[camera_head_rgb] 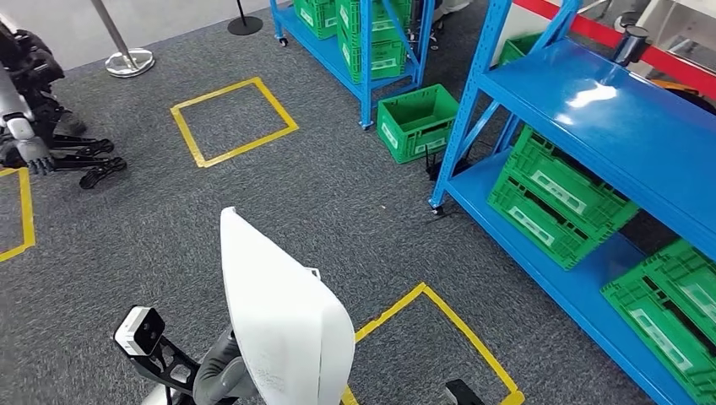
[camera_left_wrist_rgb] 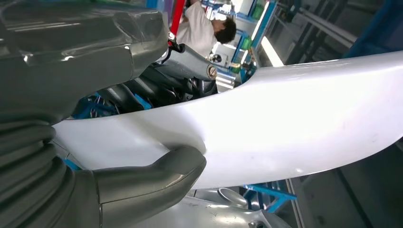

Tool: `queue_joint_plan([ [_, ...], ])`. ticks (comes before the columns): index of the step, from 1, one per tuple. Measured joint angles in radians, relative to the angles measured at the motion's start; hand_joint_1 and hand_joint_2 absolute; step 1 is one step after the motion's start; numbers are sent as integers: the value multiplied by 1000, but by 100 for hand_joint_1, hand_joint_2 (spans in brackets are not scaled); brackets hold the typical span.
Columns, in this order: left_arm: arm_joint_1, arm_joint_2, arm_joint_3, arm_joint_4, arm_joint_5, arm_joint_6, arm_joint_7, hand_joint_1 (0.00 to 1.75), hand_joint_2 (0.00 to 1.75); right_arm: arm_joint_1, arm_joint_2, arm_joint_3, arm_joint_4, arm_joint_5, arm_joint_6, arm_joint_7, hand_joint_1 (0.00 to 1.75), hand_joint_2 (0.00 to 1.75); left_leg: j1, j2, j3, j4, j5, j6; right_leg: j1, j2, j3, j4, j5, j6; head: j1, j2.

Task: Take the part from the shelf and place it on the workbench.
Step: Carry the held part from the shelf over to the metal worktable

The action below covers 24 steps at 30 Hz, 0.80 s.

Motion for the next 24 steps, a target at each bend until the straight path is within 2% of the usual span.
queue_joint_plan([
  [1, -1, 2, -3, 1, 12, 0, 15, 175, 175, -1, 1, -1, 0, -11, 11, 3, 0, 0, -1, -9, -5, 8, -4, -6, -1, 9, 12, -28, 11, -4, 0, 0],
  [2, -4, 5, -9, 4, 31, -1, 34, 175, 175, -2, 4, -2, 0, -25, 24, 6, 0, 0, -1, -17, -10, 13, -6, -10, 2, 10, 15, -32, 13, -12, 0, 0],
  [3, -10, 10, -18, 10, 52, -1, 53, 175, 175, -3, 7, -3, 1, -40, 37, 9, 0, 0, 1, -23, -14, 16, -7, -13, 4, 1, 15, -32, 14, -19, 0, 0],
  [4, -17, 17, -30, 18, 72, -2, 68, 175, 175, -4, 13, -4, 1, -53, 45, 11, 0, 0, 3, -20, -16, 18, -8, -16, 4, -7, 16, -32, 15, -24, 0, 0],
  [6, -40, 27, -49, 37, 95, -6, 74, 175, 175, -5, 25, -7, 4, -63, 42, 6, 0, 0, 5, 26, -34, 55, -30, -26, 4, -22, 19, -34, 16, -35, -3, 0],
  [8, -61, 31, -62, 53, 101, -9, 72, 175, 175, -4, 33, -8, 9, -66, 30, -3, 0, 0, 7, 83, -87, 161, -79, -37, 8, -42, 23, -34, 12, -45, -7, 0],
  [10, -71, 32, -74, 64, 92, -9, 62, 175, 175, -5, 37, -9, 15, -67, 15, -8, 0, 0, 12, 100, -152, 277, -118, -42, 13, -64, 26, -34, 7, -52, -7, 0],
  [11, -72, 31, -79, 68, 86, -8, 56, 175, 175, -7, 38, -10, 16, -67, 10, -9, 0, 0, 12, 102, -169, 302, -118, -41, 15, -75, 27, -34, 6, -54, -7, 0],
  [12, -75, 32, -82, 71, 81, -8, 50, 175, 175, -10, 39, -10, 17, -67, 6, -10, 0, 0, 12, 103, -167, 290, -101, -37, 17, -84, 28, -34, 4, -56, -7, 0],
  [13, -78, 32, -84, 72, 78, -7, 46, 175, 175, -15, 40, -11, 18, -67, 2, -10, 0, 0, 9, 108, -145, 242, -69, -29, 20, -94, 30, -34, 2, -58, -7, 0],
  [15, -92, 32, -86, 74, 77, -5, 38, 175, 175, -23, 46, -12, 19, -69, -5, -10, 0, 0, -9, 155, -77, 106, -11, -3, 24, -110, 36, -37, -1, -60, -6, 0],
  [16, -98, 31, -86, 74, 77, -5, 36, 175, 175, -25, 50, -12, 19, -70, -8, -10, 0, 0, -19, 182, -52, 58, 3, 8, 25, -115, 38, -38, -2, -60, -6, 0],
  [17, -103, 31, -87, 74, 77, -4, 33, 175, 175, -27, 53, -13, 19, -71, -10, -10, 0, 0, -26, 205, -39, 33, 5, 15, 26, -118, 40, -39, -3, -59, -6, 0],
  [18, -105, 31, -87, 74, 77, -4, 33, 175, 175, -27, 54, -13, 19, -71, -11, -10, 0, 0, -29, 214, -37, 29, 1, 17, 26, -120, 40, -39, -4, -58, -6, 0],
  [20, -107, 31, -87, 74, 77, -3, 32, 175, 175, -27, 55, -13, 19, -72, -11, -10, 0, 0, -29, 214, -36, 28, 1, 17, 29, -122, 40, -39, -4, -57, -6, 0],
  [21, -111, 30, -88, 74, 76, -1, 29, 175, 175, -28, 59, -15, 19, -73, -13, -10, 0, 0, -31, 206, -37, 26, 2, 19, 30, -130, 41, -41, -5, -56, -6, 0],
  [22, -116, 29, -89, 74, 76, 1, 24, 175, 175, -30, 64, -17, 19, -75, -15, -11, 0, 0, -32, 195, -37, 22, 5, 22, 31, -141, 43, -44, -6, -53, -6, 0],
  [24, -131, 24, -94, 72, 70, 5, 12, 175, 175, -36, 73, -27, 19, -79, -22, -16, 0, 0, -26, 150, -19, -14, 24, 32, 29, -116, 29, -9, -27, -52, -6, 0],
])
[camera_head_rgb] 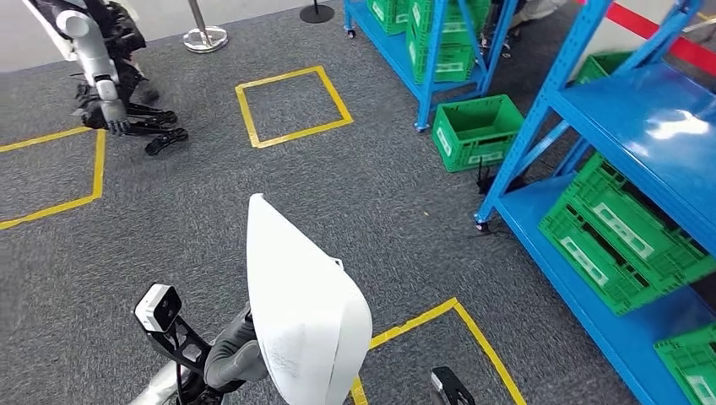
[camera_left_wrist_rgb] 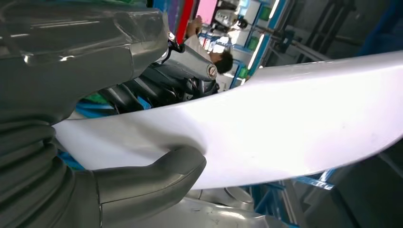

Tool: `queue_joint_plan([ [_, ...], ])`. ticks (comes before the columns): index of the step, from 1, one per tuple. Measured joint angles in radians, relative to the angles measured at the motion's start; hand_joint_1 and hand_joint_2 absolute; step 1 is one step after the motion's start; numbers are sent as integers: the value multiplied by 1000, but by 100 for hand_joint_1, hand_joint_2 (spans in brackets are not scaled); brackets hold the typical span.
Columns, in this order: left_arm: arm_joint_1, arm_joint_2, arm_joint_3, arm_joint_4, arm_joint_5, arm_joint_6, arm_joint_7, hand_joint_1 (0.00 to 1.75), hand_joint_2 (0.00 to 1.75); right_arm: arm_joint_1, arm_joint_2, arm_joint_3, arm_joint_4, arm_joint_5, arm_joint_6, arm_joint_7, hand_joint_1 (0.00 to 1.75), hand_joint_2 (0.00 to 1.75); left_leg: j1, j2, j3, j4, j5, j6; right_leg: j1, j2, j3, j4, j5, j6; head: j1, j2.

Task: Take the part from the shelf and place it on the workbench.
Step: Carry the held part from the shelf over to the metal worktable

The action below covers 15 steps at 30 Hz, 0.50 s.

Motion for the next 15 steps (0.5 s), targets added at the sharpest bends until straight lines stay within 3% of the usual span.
queue_joint_plan([
  [2, -10, -10, -4, -1, -9, 0, -7, 175, 175, -3, 0, -8, 2, -2, -5, -4, 0, 0, 10, -41, 19, -31, 16, 6, -3, 58, -58, 118, -47, -2, 4, 0],
  [4, -13, -18, -7, -1, -13, 0, -9, 175, 175, -1, -3, -11, 4, -2, -6, -4, 0, 0, 14, -74, 19, -30, 15, 4, -9, 74, -119, 221, -73, 7, 6, 0],
  [5, -13, -20, -9, -1, -14, 0, -9, 175, 175, 0, -5, -11, 5, -3, -6, -4, 0, 0, 17, -90, 19, -28, 14, 1, -15, 75, -127, 224, -65, 19, 6, 0],
  [6, -13, -21, -10, -1, -16, 0, -10, 175, 175, 0, -6, -12, 6, -3, -6, -4, 0, 0, 21, -105, 19, -23, 11, -4, -21, 77, -116, 189, -41, 35, 6, 0],
  [8, -13, -22, -12, -1, -18, 0, -10, 175, 175, -2, -5, -14, 6, -3, -6, -4, 0, 0, 29, -132, 13, 1, -2, -25, -36, 100, -63, 65, 18, 66, 7, 0],
  [9, -13, -23, -13, -1, -19, 0, -10, 175, 175, -3, -4, -15, 7, -3, -6, -4, 0, 0, 31, -142, 5, 17, -11, -36, -42, 113, -43, 21, 35, 69, 8, 0],
  [11, -12, -23, -14, -1, -21, 0, -10, 175, 175, -4, 0, -17, 7, -3, -6, -4, 0, 0, 32, -157, -9, 39, -22, -50, -41, 124, -33, -1, 41, 53, 8, 0],
  [12, -12, -22, -14, -1, -21, 0, -11, 175, 175, -5, -1, -18, 7, -3, -6, -4, 0, 0, 35, -162, -13, 42, -23, -52, -40, 115, -33, 0, 41, 42, 7, 0],
  [13, -11, -22, -14, -1, -21, -1, -11, 175, 175, -5, 0, -19, 8, -3, -6, -4, 0, 0, 37, -157, -15, 45, -25, -54, -38, 108, -31, 0, 41, 35, 6, 0],
  [15, -12, -21, -14, -1, -21, 0, -11, 175, 175, -6, 0, -23, 8, -3, -6, -5, 0, 0, 39, -111, -34, 87, -48, -61, -36, 94, -25, -2, 40, 25, 3, 0],
])
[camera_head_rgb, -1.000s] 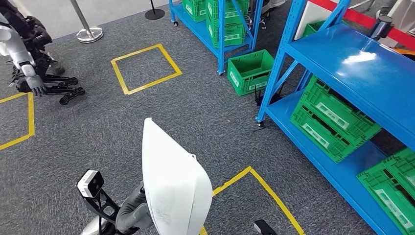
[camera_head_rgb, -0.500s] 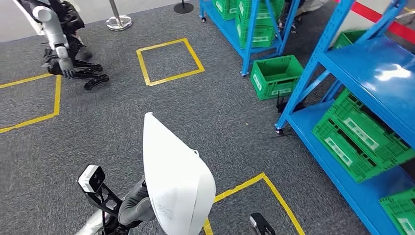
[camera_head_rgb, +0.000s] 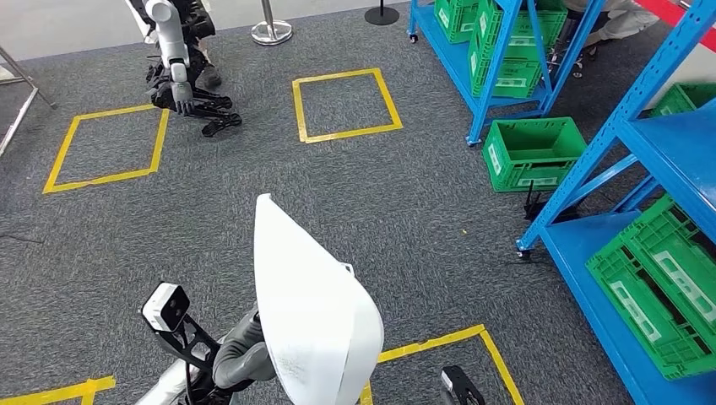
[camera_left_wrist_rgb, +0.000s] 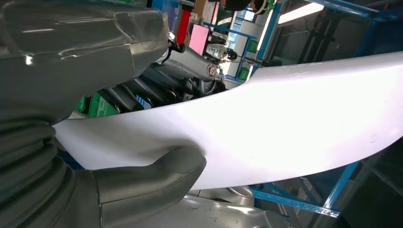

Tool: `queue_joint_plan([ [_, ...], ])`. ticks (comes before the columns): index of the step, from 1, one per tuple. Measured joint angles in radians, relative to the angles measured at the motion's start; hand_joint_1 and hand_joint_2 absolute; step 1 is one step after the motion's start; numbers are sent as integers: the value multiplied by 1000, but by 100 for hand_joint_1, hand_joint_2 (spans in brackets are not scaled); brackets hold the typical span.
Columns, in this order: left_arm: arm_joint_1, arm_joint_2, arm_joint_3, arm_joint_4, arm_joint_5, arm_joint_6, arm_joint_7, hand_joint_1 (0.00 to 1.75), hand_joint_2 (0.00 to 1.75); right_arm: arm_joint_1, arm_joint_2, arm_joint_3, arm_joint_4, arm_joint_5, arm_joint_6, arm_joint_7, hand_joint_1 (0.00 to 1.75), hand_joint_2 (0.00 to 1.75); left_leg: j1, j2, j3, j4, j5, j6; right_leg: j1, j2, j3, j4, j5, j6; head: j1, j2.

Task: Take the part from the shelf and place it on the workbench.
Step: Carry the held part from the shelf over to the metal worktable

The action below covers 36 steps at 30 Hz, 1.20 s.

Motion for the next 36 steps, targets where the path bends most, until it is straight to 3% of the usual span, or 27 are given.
queue_joint_plan([
  [2, -2, 0, 0, 0, 0, 0, 0, 175, 175, 1, -1, -2, 0, 0, 0, 0, 0, 0, 1, 51, -58, 116, -53, -6, 7, -18, 6, -1, -5, -9, -3, 0],
  [4, -2, 0, -1, 0, 0, 0, -1, 175, 175, 2, -2, -3, 1, 0, 0, 0, 0, 0, 2, 62, -126, 234, -91, -4, 15, -40, 8, -1, -10, -16, -3, 0],
  [5, -2, 0, -2, 0, 0, 0, -1, 175, 175, 2, -2, -3, 1, 0, 0, -1, 0, 0, 0, 63, -139, 250, -87, 1, 19, -51, 10, -1, -12, -19, -3, 0],
  [6, -1, 1, -2, 0, -1, 0, -2, 175, 175, 1, -2, -4, 2, 0, -1, -2, 0, 0, -3, 64, -131, 228, -65, 8, 23, -62, 13, -1, -15, -22, -3, 0],
  [7, -2, 1, -2, 0, -1, 0, -3, 175, 175, 1, -2, -4, 2, 0, -2, -3, 0, 0, -9, 70, -103, 170, -32, 20, 26, -72, 16, -2, -18, -24, -2, 0],
  [9, -5, 0, 0, -3, -1, 0, -4, 175, 175, 3, 0, -5, 2, -1, -4, -10, 0, 0, -33, 115, -33, 34, 20, 47, 30, -90, 25, -6, -24, -26, -2, 0],
  [11, -10, -1, 0, -6, -1, 0, -6, 175, 175, 7, 3, -5, 2, -2, -8, -16, 0, 0, -52, 146, 0, -32, 33, 63, 30, -109, 31, -12, -27, -22, -2, 0],
  [13, -12, -1, 0, -6, -1, 0, -6, 175, 175, 13, 4, -6, 2, -2, -9, -17, 0, 0, -55, 127, 9, -51, 39, 69, 30, -130, 38, -25, -28, -18, -3, 0],
  [14, -10, -2, 0, -7, -1, 0, -6, 175, 175, 15, 3, -6, 2, -1, -8, -17, 0, 0, -52, 115, 21, -70, 47, 71, 31, -126, 42, -27, -29, -17, -2, 0],
  [16, -12, -6, -1, -7, 0, 1, -7, 175, 175, 21, -1, -6, 6, 2, -4, -13, 0, 0, -41, 90, 48, -110, 64, 77, 32, -80, 25, 16, -51, -20, -1, 0],
  [18, -13, -13, -2, -6, 2, 3, -8, 175, 175, 30, -7, -6, 13, 4, -3, -8, 0, 0, -33, 62, 58, -123, 69, 78, 27, -30, -39, 139, -94, -24, 1, 0],
  [20, -6, -16, -3, -4, 3, 4, -8, 175, 175, 39, -14, -6, 19, 4, -7, -4, 0, 0, -30, 30, 59, -121, 67, 73, 19, -20, -99, 226, -109, -14, 2, 0],
  [21, -2, -15, -4, -4, 5, 5, -8, 175, 175, 42, -17, -6, 21, 4, -10, -4, 0, 0, -26, 14, 59, -118, 64, 68, 14, -19, -105, 217, -93, 0, 2, 0],
  [22, 0, -15, -4, -3, 7, 5, -8, 175, 175, 43, -19, -6, 23, 3, -12, -5, 0, 0, -21, -1, 59, -111, 59, 60, 7, -16, -90, 171, -64, 16, 2, 0],
  [23, 2, -15, -5, -3, 8, 4, -8, 175, 175, 44, -21, -6, 24, 3, -14, -6, 0, 0, -17, -15, 56, -98, 51, 49, -1, -4, -64, 104, -31, 34, 2, 0],
  [24, 2, -15, -5, -3, 10, 4, -8, 175, 175, 43, -20, -7, 25, 3, -14, -7, 0, 0, -13, -27, 49, -80, 40, 36, -6, 8, -38, 47, -6, 43, 4, 0],
  [26, 2, -15, -6, -3, 12, 2, -8, 175, 175, 43, -18, -7, 27, 3, -14, -8, 0, 0, -10, -45, 35, -51, 23, 17, -7, 23, -15, -2, 10, 35, 6, 0],
  [28, 4, -14, -8, -3, 13, 1, -8, 175, 175, 43, -18, -8, 28, 3, -14, -8, 0, 0, -4, -54, 29, -44, 17, 13, -2, 11, -15, 4, 8, 14, 4, 0],
  [30, 4, -13, -9, -2, 13, 0, -8, 175, 175, 43, -20, -9, 30, 3, -15, -9, 0, 0, -1, -20, 19, -22, 4, 8, 1, -1, -11, 2, 8, 5, 2, 0],
  [32, 1, -12, -9, -2, 13, 0, -8, 175, 175, 44, -22, -10, 32, 3, -17, -9, 0, 0, 0, 39, -27, 71, -40, 2, 8, -15, -6, 1, 6, -1, -1, 0],
  [33, 0, -12, -9, -2, 13, -1, -8, 175, 175, 45, -23, -11, 33, 4, -19, -9, 0, 0, 0, 56, -63, 138, -68, 1, 13, -24, -5, 0, 3, -3, -2, 0],
  [35, 0, -12, -12, 0, 13, -2, -8, 175, 175, 46, -25, -11, 35, 4, -20, -9, 0, 0, -1, 64, -122, 239, -96, 8, 23, -45, -2, 1, -1, -10, -3, 0],
  [36, 0, -11, -13, 1, 13, -2, -9, 175, 175, 45, -25, -11, 36, 5, -21, -8, 0, 0, -5, 65, -128, 241, -85, 17, 28, -56, 0, 1, -4, -13, -3, 0],
])
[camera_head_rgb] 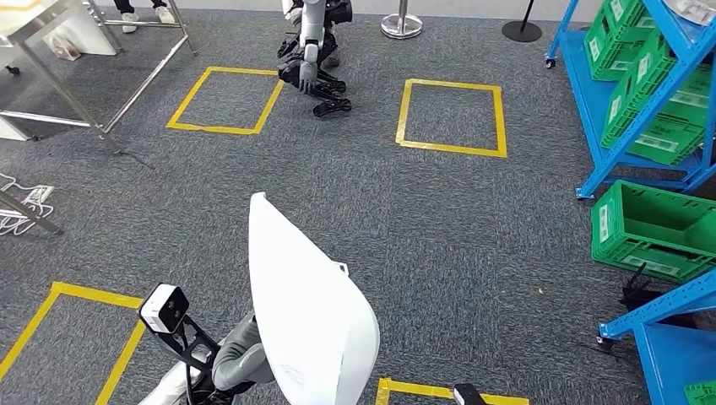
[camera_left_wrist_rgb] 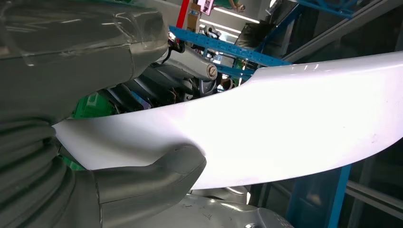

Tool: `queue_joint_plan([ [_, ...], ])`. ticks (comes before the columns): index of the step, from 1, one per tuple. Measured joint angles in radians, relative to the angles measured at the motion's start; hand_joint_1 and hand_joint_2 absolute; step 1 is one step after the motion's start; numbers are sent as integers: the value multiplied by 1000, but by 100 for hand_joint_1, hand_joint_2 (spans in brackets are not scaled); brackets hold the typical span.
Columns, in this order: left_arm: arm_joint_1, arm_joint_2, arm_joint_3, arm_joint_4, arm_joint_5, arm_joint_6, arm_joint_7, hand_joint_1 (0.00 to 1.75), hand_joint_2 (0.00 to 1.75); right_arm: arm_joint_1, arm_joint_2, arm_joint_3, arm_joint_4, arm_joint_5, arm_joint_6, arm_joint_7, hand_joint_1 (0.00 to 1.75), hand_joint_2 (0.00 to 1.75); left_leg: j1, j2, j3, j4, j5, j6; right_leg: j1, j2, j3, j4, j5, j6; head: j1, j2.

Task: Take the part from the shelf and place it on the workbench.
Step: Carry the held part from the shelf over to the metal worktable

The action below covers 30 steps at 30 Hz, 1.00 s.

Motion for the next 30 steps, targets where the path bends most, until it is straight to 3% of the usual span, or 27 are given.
queue_joint_plan([
  [2, -2, 0, -1, 2, 0, 0, -2, 175, 175, -2, 2, 0, 1, 3, 0, 4, 0, 0, -21, 18, 49, -103, 63, 30, 6, -21, 9, -2, -7, -7, 0, 0],
  [4, -12, 0, -1, 2, -1, 0, -7, 175, 175, -4, 9, 0, 1, 8, 0, 10, 0, 0, -52, 68, 114, -230, 109, 59, 9, -41, 20, -8, -12, -8, 0, 0],
  [5, -17, 0, -1, 2, -1, 0, -9, 175, 175, -4, 13, 0, 1, 10, 1, 13, 0, 0, -63, 87, 132, -265, 115, 66, 9, -53, 24, -11, -14, -6, 0, 0],
  [6, -20, 0, -1, 2, -2, 0, -10, 175, 175, -4, 16, 0, 1, 11, 2, 15, 0, 0, -68, 92, 137, -278, 113, 68, 8, -65, 26, -15, -15, -4, 1, 0],
  [8, -19, 0, -1, 2, -2, -1, -11, 175, 175, -6, 20, 0, 1, 12, 2, 18, 0, 0, -67, 67, 152, -308, 124, 74, 8, -83, 35, -26, -16, -1, 0, 0],
  [10, -18, -1, -1, 2, -3, -1, -12, 175, 175, -8, 21, 0, 1, 12, 3, 19, 0, 0, -57, 39, 181, -352, 144, 86, 9, -41, 30, -2, -30, -4, 1, 0],
  [12, -21, -7, -2, 3, -3, -1, -12, 175, 175, -6, 15, 0, 3, 12, 3, 19, 0, 0, -45, 10, 196, -371, 154, 90, 4, 20, -24, 104, -71, -7, 3, 0],
  [14, -18, -12, -4, 5, -3, -1, -12, 175, 175, -3, 8, 0, 6, 12, 2, 20, 0, 0, -37, -22, 196, -369, 154, 84, -5, 37, -88, 210, -101, 4, 4, 0],
  [15, -16, -12, -4, 7, -4, -1, -12, 175, 175, -2, 5, 0, 7, 12, 2, 20, 0, 0, -32, -38, 196, -365, 151, 77, -11, 38, -100, 220, -94, 17, 4, 0],
  [16, -14, -13, -4, 8, -5, -1, -12, 175, 175, -2, 2, 0, 8, 13, 3, 21, 0, 0, -25, -54, 195, -358, 146, 66, -19, 39, -92, 190, -72, 34, 4, 0],
  [18, -13, -13, -4, 11, -7, -1, -14, 175, 175, -4, 1, 0, 8, 15, 4, 22, 0, 0, -10, -81, 189, -327, 126, 38, -35, 57, -43, 77, -14, 72, 4, 0],
  [19, -14, -12, -4, 11, -8, 0, -15, 175, 175, -5, 4, 0, 8, 16, 5, 23, 0, 0, -4, -93, 179, -302, 111, 23, -43, 76, -23, 34, 1, 78, 7, 0],
  [20, -14, -12, -3, 11, -10, 0, -17, 175, 175, -6, 6, 1, 8, 17, 7, 25, 0, 0, -2, -102, 168, -282, 100, 12, -45, 91, -14, 16, 4, 74, 9, 0],
  [21, -13, -11, -3, 11, -12, -1, -18, 175, 175, -7, 7, 1, 9, 18, 8, 27, 0, 0, -1, -111, 158, -268, 93, 5, -44, 100, -15, 20, -2, 63, 9, 0],
  [23, -11, -9, -2, 11, -15, -1, -22, 175, 175, -9, 8, 1, 9, 20, 8, 31, 0, 0, 4, -124, 148, -259, 90, 1, -42, 90, -17, 24, -5, 43, 6, 0],
  [24, -10, -7, -2, 12, -16, -1, -25, 175, 175, -10, 8, 1, 10, 21, 7, 31, 0, 0, 6, -114, 144, -252, 85, -1, -40, 82, -15, 24, -6, 37, 4, 0],
  [26, -12, -6, -2, 12, -19, 0, -30, 175, 175, -13, 7, 1, 10, 20, 4, 31, 0, 0, 9, -62, 112, -189, 55, -8, -35, 69, -10, 22, -8, 30, 2, 0],
  [28, -13, -6, -2, 11, -23, 1, -34, 175, 175, -13, 5, 0, 11, 16, 1, 30, 0, 0, 8, -10, 40, -62, 8, -12, -24, 55, -8, 21, -13, 22, 0, 0],
  [30, -12, -6, -2, 11, -25, 2, -35, 175, 175, -12, 4, 0, 13, 13, 0, 30, 0, 0, 5, 1, -16, 20, -3, -3, -13, 44, -5, 21, -18, 16, 0, 0],
])
